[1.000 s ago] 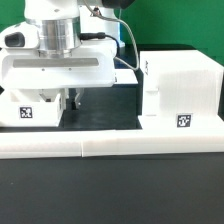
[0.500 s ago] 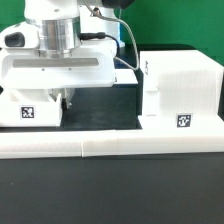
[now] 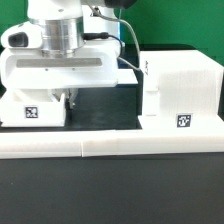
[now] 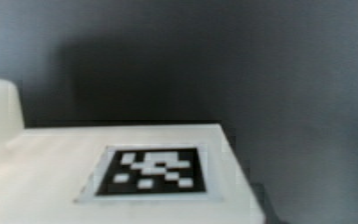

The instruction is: Assemble drawer

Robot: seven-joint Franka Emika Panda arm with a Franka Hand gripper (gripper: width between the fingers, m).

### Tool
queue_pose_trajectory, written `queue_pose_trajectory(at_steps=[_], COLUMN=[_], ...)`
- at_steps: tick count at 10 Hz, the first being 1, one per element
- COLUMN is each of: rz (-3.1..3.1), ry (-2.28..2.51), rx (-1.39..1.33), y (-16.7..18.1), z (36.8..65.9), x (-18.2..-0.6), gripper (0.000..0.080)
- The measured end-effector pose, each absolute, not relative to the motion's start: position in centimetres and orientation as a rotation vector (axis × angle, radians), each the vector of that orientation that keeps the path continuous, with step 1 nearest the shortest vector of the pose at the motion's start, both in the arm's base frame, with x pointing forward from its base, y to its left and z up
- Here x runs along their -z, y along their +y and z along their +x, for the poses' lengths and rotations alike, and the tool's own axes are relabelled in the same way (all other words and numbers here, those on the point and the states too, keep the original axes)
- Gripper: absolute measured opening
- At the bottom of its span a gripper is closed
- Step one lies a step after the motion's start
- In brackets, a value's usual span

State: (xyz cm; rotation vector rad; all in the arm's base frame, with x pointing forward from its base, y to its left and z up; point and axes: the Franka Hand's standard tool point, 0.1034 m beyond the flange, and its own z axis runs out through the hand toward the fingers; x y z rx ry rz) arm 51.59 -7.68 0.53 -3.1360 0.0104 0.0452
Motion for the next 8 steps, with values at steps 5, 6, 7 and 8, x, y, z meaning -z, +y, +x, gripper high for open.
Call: queue_pose_trajectory(at_steps=[5, 6, 7, 8], rz=[-3.134, -3.13, -3.122, -3.105], ry=[-0.057, -0.156, -0.269, -0.412], rx=[-0.044, -0.044, -0.044, -0.056], y=[-6.17, -6.21, -6.22, -6.1], z=[52.05, 52.04, 52.04, 52.1], x=[-0.67, -0.66, -0.67, -0.97], gripper=[0.0042, 0.0042, 0.0042, 0.0042])
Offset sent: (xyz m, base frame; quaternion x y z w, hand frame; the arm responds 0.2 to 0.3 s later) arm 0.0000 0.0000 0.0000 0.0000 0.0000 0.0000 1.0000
